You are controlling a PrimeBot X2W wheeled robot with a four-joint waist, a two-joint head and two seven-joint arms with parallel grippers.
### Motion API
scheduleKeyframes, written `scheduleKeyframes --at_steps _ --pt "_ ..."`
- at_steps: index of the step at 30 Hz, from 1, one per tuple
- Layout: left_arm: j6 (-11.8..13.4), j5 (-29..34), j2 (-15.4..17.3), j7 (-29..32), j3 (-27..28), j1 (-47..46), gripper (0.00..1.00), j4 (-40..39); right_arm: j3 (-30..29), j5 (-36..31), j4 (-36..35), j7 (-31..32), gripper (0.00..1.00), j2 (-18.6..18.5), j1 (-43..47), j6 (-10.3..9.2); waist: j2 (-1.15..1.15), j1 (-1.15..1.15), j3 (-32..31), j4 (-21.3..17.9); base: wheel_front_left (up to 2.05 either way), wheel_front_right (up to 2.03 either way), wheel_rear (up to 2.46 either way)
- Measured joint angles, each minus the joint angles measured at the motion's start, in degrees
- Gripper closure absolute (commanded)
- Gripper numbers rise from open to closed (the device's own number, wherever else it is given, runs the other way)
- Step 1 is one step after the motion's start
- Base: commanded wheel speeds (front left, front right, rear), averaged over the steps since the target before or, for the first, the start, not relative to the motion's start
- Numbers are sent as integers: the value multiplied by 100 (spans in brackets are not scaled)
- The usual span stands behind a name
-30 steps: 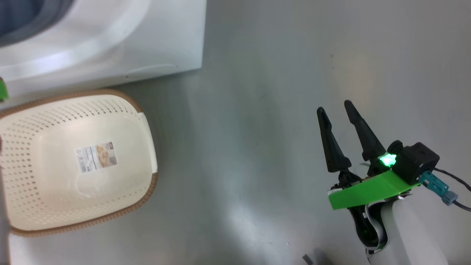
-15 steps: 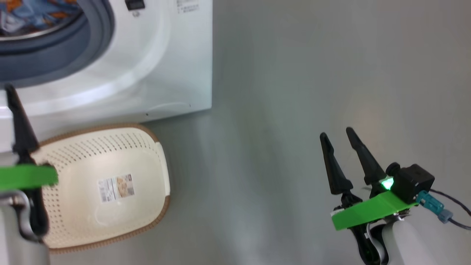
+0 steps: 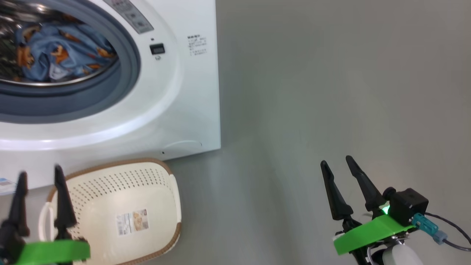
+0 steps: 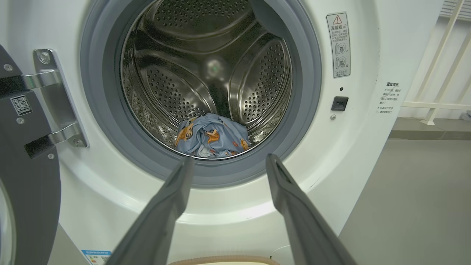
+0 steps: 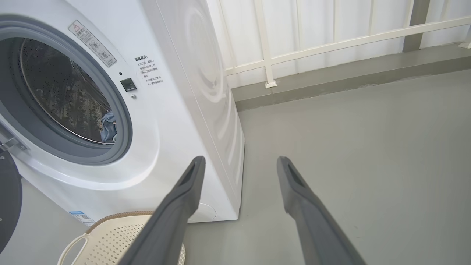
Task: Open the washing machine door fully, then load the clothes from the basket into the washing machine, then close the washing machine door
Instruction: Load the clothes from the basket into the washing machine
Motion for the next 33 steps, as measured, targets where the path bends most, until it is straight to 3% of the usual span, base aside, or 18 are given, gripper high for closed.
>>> scheduleKeyframes --at_steps 12,28,33 --pt "9 230 -88 1 -190 1222 0 -91 14 -41 23 0 0 -80 339 0 0 0 -706 94 0 0 0" --pt "539 113 -94 1 -647 2177 0 -516 25 -133 30 1 0 -74 617 0 0 0 -1198 93 0 0 0" --pt "601 111 -93 1 -680 2228 0 -494 21 -153 26 1 0 -77 617 0 0 0 -1202 94 0 0 0"
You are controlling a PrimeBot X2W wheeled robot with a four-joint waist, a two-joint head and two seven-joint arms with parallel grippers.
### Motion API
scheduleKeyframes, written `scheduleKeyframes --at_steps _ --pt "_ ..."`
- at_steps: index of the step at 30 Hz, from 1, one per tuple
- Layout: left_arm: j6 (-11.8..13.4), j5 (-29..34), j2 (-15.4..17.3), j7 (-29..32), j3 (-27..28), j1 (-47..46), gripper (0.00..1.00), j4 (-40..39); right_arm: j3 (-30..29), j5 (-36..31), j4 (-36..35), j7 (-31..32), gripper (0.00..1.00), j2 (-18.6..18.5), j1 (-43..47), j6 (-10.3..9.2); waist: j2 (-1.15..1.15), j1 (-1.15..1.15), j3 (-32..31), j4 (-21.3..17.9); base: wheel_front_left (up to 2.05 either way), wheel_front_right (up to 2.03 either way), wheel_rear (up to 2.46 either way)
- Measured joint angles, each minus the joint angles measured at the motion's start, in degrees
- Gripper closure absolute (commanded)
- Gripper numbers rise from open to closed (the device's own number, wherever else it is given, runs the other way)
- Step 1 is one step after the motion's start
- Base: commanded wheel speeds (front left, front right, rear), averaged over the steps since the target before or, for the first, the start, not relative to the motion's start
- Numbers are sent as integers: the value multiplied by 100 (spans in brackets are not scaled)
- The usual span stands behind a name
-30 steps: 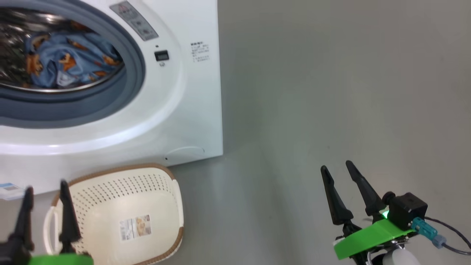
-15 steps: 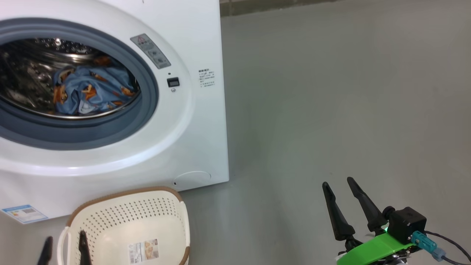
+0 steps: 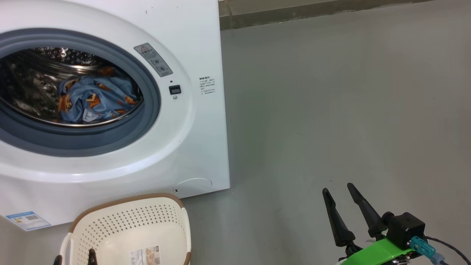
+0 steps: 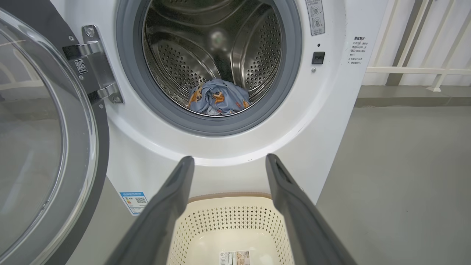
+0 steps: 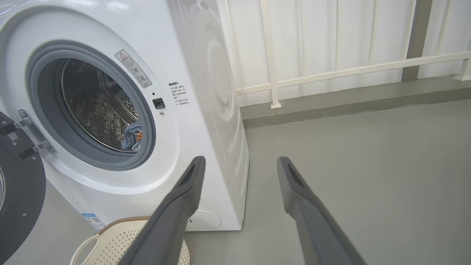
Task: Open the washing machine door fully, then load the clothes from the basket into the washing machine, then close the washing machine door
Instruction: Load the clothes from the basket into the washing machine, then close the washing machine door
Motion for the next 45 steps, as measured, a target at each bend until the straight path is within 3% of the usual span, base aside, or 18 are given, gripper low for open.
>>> scheduleKeyframes --at_steps 18,35,45 --pt "-58 0 -1 1 137 -12 0 104 -4 -35 -12 0 0 -1 0 0 0 0 16 47 -13 13 0" --pt "-58 9 -2 1 205 -135 0 118 -36 -20 -52 0 0 13 -1 0 0 0 83 95 -155 155 0" --pt "-120 0 -4 1 261 -259 0 212 -54 -35 -77 0 0 20 -1 0 0 0 91 182 -52 52 0"
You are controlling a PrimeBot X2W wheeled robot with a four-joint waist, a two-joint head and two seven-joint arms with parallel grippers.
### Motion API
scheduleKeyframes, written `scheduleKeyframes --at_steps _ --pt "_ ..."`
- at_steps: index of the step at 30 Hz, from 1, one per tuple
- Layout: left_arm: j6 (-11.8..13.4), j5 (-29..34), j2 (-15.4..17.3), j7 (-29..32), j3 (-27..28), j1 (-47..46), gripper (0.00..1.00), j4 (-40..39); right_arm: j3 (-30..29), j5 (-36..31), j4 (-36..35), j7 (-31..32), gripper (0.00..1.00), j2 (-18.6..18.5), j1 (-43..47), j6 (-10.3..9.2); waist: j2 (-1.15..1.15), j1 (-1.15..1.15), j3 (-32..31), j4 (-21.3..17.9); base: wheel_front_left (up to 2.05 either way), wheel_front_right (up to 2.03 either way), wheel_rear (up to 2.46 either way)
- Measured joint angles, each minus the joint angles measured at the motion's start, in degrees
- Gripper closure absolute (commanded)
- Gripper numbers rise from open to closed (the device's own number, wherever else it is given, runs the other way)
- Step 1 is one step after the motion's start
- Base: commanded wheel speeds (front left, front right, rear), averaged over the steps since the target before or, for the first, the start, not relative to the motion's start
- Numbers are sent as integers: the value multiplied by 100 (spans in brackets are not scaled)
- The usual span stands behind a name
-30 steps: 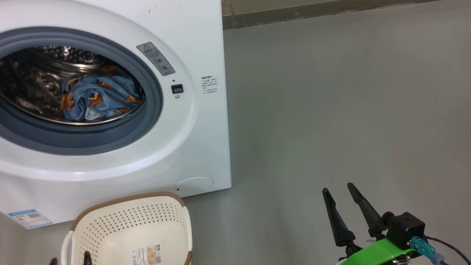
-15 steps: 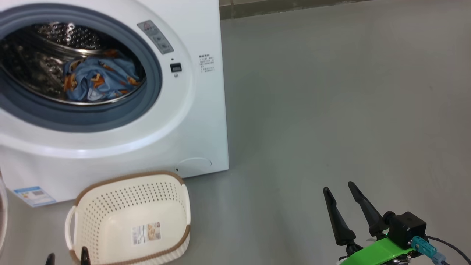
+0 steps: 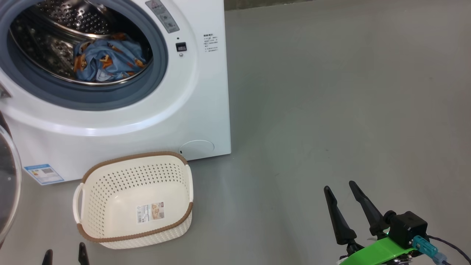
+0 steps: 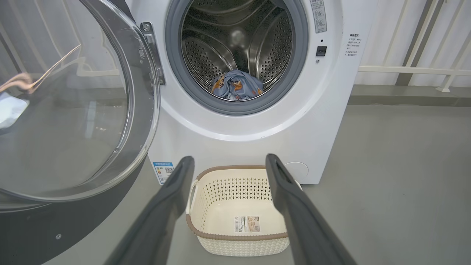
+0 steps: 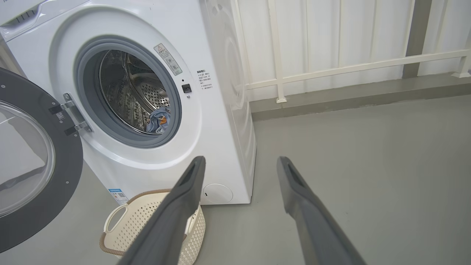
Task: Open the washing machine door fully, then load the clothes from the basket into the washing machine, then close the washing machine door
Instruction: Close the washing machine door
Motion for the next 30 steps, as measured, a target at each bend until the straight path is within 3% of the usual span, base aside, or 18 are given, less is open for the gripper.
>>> scheduleKeyframes --at_steps 14,30 --pt "-51 -2 0 0 44 -23 0 77 -13 -19 -44 0 0 8 5 0 0 0 -26 272 0 0 0" --pt "69 -151 -2 0 138 -19 0 166 47 -20 -48 0 0 -11 62 0 0 0 -82 1128 0 0 0"
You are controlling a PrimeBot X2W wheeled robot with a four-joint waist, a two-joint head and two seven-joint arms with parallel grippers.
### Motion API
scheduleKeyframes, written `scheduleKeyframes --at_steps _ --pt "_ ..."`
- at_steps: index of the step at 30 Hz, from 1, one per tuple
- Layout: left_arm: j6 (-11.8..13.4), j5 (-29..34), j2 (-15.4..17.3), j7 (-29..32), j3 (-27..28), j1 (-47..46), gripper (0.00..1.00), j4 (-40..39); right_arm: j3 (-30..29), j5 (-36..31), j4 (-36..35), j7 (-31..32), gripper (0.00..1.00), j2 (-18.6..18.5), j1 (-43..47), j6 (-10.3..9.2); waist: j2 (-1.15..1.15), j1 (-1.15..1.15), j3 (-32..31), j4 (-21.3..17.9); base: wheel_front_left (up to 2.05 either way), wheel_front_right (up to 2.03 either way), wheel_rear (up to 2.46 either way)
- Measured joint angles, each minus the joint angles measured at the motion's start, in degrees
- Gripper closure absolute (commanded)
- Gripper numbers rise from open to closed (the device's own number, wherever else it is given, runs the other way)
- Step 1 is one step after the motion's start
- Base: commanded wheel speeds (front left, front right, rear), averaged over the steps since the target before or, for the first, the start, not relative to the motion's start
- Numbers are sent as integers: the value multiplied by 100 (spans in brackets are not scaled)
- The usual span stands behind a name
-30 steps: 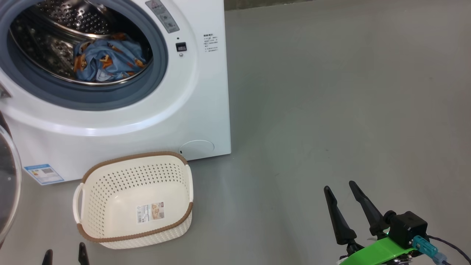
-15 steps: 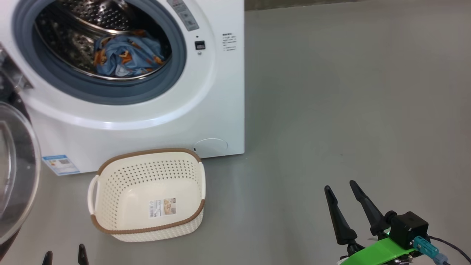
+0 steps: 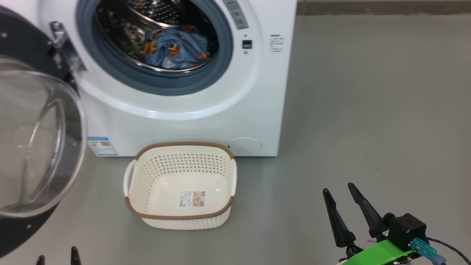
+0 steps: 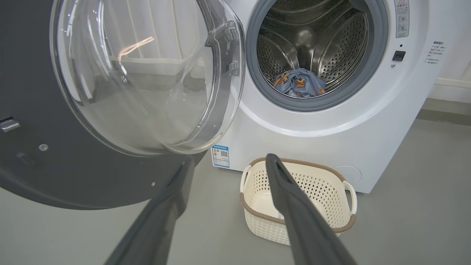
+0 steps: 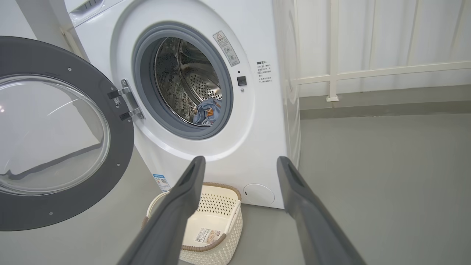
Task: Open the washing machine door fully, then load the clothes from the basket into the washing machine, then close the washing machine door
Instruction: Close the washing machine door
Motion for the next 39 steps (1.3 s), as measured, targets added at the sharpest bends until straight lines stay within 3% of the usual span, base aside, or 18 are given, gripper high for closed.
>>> scheduleKeyframes --at_steps 23,39 --pt "181 -249 0 0 30 154 0 125 41 -141 49 0 0 -27 126 0 0 0 -168 1576 0 0 0" --pt "354 -420 -1 0 -34 160 0 83 9 -234 -9 0 0 -71 122 0 0 0 -43 2214 0 0 0"
